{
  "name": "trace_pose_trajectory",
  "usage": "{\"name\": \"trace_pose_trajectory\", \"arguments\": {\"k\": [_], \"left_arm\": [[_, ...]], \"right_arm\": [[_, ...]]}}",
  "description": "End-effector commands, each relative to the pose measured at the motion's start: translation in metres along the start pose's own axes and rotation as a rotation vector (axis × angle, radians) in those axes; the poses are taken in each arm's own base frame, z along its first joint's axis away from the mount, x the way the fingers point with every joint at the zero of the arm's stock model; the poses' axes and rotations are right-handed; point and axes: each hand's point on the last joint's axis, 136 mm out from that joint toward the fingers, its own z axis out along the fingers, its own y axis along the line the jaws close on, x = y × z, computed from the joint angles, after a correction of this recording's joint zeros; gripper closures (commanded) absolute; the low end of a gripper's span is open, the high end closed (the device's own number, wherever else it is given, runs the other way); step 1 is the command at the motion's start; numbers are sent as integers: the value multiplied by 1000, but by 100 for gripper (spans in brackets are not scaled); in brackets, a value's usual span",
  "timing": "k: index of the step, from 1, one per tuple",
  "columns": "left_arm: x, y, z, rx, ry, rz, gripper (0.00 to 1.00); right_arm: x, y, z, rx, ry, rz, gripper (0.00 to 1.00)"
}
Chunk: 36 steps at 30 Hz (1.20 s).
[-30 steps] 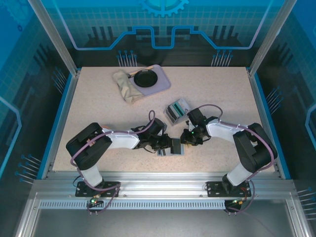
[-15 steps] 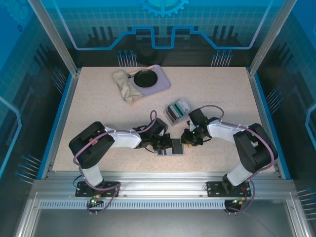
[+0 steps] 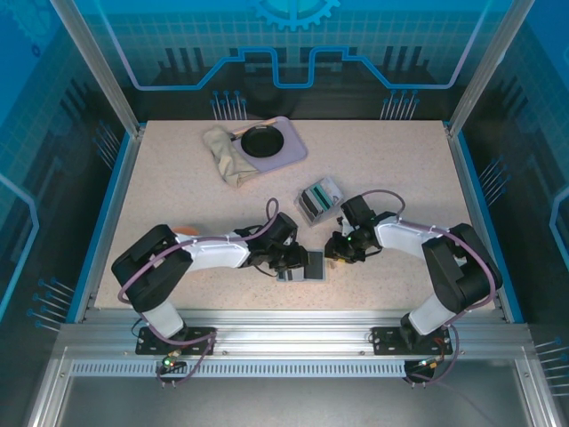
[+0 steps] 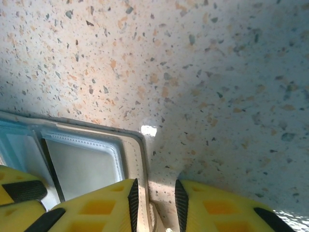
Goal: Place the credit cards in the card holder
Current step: Insert the credit card into the card slot, then move the storage box to the center of the table.
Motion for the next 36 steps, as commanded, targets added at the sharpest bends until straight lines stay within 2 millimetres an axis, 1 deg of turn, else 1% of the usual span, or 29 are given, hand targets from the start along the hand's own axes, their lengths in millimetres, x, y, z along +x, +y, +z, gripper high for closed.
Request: {"name": "trace_pose_trajectory", "arguments": {"k": [1, 5, 8, 10, 12, 15, 17, 20, 22, 23, 24, 26, 28, 29, 30, 31, 33, 36], "left_arm": [[3, 25, -7, -81, 2, -3, 71], [-3, 18, -16, -70, -17, 22, 69], [-7, 22, -17, -114, -12, 42, 69], [-8, 26, -18, -140, -10, 48, 70], [-12, 28, -21, -152, -24, 61, 69], [-15, 28, -23, -168, -23, 79, 69], [-18, 22, -24, -148, -25, 92, 69], [-27, 8, -32, -96, -59, 87, 64], [-37, 2, -38, -56, -83, 58, 61], [-42, -1, -40, -36, -92, 48, 60], [-48, -3, -43, -16, -103, 34, 58], [-60, -5, -47, 18, -117, 0, 53], [-73, -7, -52, 66, -134, -39, 49], [-78, -6, -53, 78, -143, -59, 47], [-84, -6, -55, 93, -156, -78, 44], [-91, -6, -56, 109, -169, -96, 42], [-101, -6, -58, 130, -175, -124, 39], [-111, -3, -60, 138, -190, -160, 36]], "right_arm": [[4, -2, 1, 2, 40, -9, 70], [-6, 8, -13, -1, 11, -50, 71], [-19, 13, -29, 21, -41, -93, 71], [-29, 21, -40, 24, -67, -117, 71], [-34, 25, -47, 33, -80, -141, 71], [-37, 37, -54, -14, -99, -172, 71], [-40, 40, -58, -20, -113, -170, 73], [-51, 38, -72, 25, -185, -184, 71], [-65, 39, -85, 63, -227, -223, 66], [-70, 37, -88, 92, -237, -239, 66], [-79, 36, -94, 115, -253, -253, 65], [-95, 33, -100, 132, -259, -258, 62], [-116, 30, -106, 133, -269, -245, 50], [-125, 30, -110, 124, -283, -245, 45], [-135, 32, -112, 107, -294, -245, 38], [-146, 34, -111, 86, -290, -245, 35], [-166, 33, -111, 89, -283, -215, 32], [-187, 36, -98, 63, -252, -215, 29]]}}
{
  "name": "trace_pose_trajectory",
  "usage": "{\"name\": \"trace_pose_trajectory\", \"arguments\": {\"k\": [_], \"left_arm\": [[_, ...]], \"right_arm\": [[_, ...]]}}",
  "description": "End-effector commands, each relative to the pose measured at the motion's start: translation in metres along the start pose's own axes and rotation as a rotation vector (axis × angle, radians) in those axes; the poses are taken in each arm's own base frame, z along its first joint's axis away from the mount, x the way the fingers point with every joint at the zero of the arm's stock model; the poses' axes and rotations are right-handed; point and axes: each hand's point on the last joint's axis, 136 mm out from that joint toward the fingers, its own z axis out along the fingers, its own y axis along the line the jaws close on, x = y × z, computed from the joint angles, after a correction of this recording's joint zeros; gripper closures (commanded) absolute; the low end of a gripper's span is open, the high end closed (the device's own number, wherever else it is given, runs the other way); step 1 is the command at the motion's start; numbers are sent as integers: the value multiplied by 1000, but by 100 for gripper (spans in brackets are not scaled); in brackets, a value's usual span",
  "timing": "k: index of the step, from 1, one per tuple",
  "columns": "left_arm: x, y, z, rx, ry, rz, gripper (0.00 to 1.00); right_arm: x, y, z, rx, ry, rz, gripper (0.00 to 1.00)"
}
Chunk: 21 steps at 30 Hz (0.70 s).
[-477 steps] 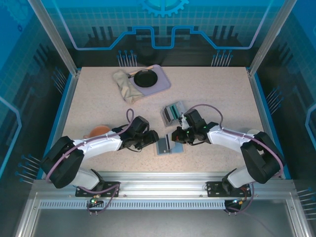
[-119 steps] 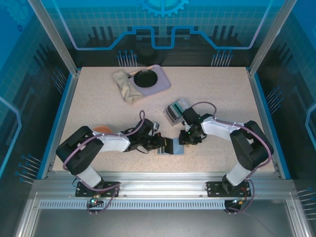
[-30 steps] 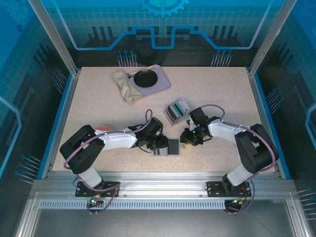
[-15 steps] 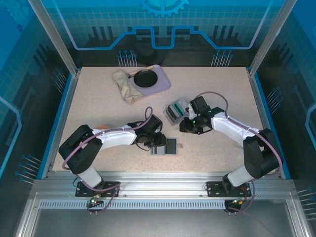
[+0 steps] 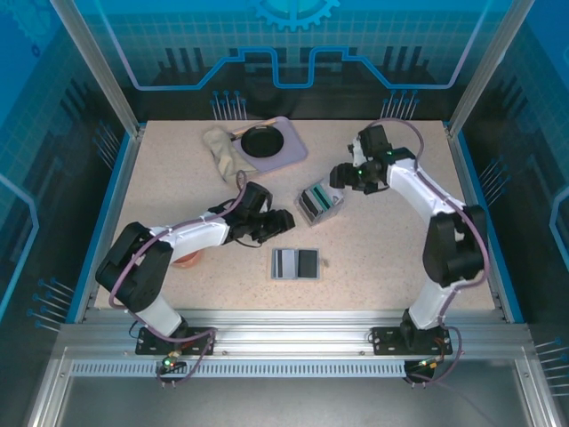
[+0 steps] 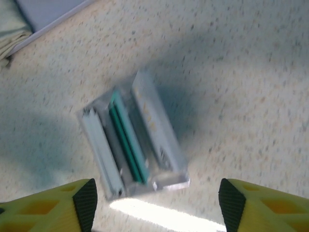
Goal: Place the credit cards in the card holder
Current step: Move the storage box to the center of the table.
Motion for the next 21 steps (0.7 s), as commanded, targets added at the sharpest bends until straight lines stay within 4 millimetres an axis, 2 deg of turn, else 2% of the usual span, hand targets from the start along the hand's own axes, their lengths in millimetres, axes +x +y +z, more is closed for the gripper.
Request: {"name": "trace_pose_trajectory", "arguments": {"k": [1, 5, 10, 14, 18, 21], "left_arm": [[-16, -20, -3, 80, -15, -42, 35], [-24, -19, -3, 93, -21, -72, 34], [-27, -18, -3, 91, -24, -71, 34], [-30, -14, -3, 85, -26, -75, 33], [-33, -10, -3, 79, -32, -80, 34], [-35, -7, -3, 73, -33, -84, 33]], "right_arm": [[-3, 2, 19, -40, 82, -9, 29], [-7, 7, 47, -102, 142, 13, 28], [-2, 31, 65, -277, 215, -38, 29], [8, 44, 64, -363, 245, -70, 30], [23, 66, 49, -475, 262, -88, 30], [36, 75, 43, -501, 276, -106, 30]]}}
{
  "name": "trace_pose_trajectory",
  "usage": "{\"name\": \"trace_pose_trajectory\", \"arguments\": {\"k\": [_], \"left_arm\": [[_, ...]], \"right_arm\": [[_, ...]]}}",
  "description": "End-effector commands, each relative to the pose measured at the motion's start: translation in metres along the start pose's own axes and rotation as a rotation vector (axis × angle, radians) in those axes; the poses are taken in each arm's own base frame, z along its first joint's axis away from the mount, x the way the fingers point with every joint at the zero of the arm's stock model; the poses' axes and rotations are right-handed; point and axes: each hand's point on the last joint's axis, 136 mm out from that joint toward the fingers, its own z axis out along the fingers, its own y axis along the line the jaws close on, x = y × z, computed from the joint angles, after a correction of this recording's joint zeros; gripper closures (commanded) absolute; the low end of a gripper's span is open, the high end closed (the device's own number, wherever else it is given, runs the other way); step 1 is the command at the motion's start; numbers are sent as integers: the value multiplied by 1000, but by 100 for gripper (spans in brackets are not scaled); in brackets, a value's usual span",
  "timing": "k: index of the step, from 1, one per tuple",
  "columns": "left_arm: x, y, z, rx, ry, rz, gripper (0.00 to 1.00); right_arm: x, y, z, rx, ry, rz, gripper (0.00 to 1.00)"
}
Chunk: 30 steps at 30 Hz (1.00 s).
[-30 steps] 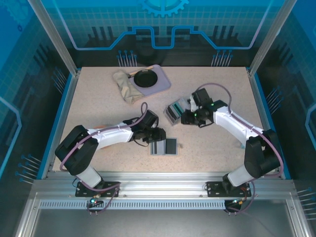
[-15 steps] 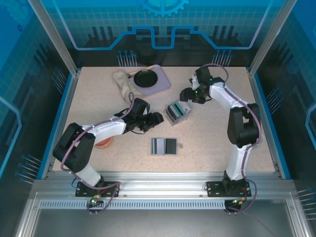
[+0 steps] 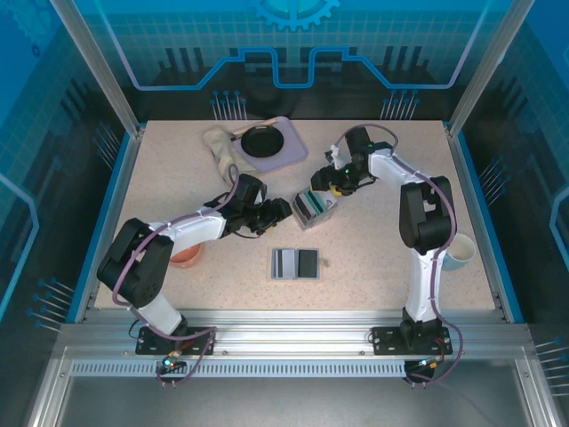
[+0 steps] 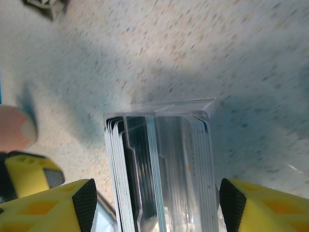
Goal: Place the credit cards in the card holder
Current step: Move the storage box to the center of the table, then pick up the credit card from the storage box.
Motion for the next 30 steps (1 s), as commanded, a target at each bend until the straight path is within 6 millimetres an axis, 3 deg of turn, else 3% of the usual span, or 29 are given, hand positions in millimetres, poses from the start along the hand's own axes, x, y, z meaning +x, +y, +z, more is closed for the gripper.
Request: {"name": "trace_pose_trajectory", "arguments": {"k": [1, 4, 7, 10, 12, 20, 24, 30], "left_arm": [[-5, -5, 1, 16, 8, -4, 34], [-8, 0, 0, 3, 0, -15, 34], [-13, 7, -4, -13, -18, -35, 34], [-18, 16, -8, -27, -29, -57, 34], [-20, 20, -10, -34, -36, -66, 33], [-26, 37, -20, -69, -87, -115, 28], [-25, 42, -27, -81, -110, -115, 21], [-24, 51, -33, -105, -138, -122, 6]], "right_arm": [[15, 34, -7, -87, 22, -61, 30], [15, 17, -17, 89, -1, -57, 31], [9, 2, -43, 331, -74, -78, 30], [3, 12, -64, 493, -132, -149, 30], [3, 26, -65, 551, -138, -217, 31], [23, 69, -11, 612, -54, -389, 41], [29, 69, 10, 662, -21, -409, 48], [31, 57, 30, 726, 13, -407, 51]]}}
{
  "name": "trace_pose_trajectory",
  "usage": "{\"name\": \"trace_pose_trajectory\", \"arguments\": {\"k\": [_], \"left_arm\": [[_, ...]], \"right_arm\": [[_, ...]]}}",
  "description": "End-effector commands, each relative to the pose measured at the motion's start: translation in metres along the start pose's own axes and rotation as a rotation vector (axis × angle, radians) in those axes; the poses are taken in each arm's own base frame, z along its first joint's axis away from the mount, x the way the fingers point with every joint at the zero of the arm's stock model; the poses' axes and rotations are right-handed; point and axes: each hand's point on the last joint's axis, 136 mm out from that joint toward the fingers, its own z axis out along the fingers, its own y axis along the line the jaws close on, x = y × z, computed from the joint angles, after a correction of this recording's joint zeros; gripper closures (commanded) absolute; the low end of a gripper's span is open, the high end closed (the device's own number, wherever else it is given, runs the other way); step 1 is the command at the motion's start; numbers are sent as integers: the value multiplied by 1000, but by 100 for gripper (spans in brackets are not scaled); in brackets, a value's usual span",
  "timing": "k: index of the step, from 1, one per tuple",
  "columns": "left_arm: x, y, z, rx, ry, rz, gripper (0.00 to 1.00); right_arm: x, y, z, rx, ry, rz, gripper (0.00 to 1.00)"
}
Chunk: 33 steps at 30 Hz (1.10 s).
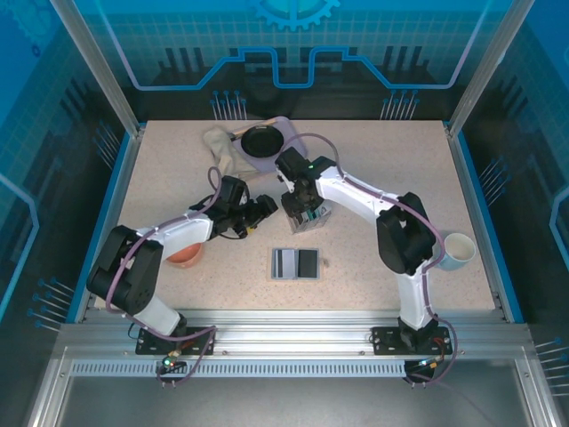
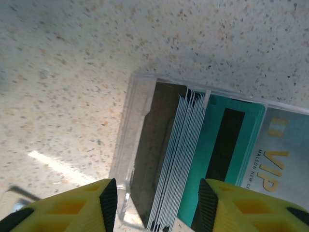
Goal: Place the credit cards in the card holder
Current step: Pick up the credit card from the storage box.
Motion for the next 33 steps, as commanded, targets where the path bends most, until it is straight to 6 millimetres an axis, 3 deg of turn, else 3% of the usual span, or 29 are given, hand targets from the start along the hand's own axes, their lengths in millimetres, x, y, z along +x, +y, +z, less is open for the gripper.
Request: {"name": "trace_pose_trajectory", "arguments": {"k": [1, 9, 33], "left_arm": [[-3, 12, -8, -30, -38, -10, 4], [-5, 20, -16, -56, -75, -22, 4], [-5, 30, -26, -75, -112, -32, 3]], "right_arm": [[-3, -3, 3, 64, 15, 5, 51], [1, -3, 18, 134, 43, -14, 51], [2, -5, 27, 163, 58, -33, 49]]}}
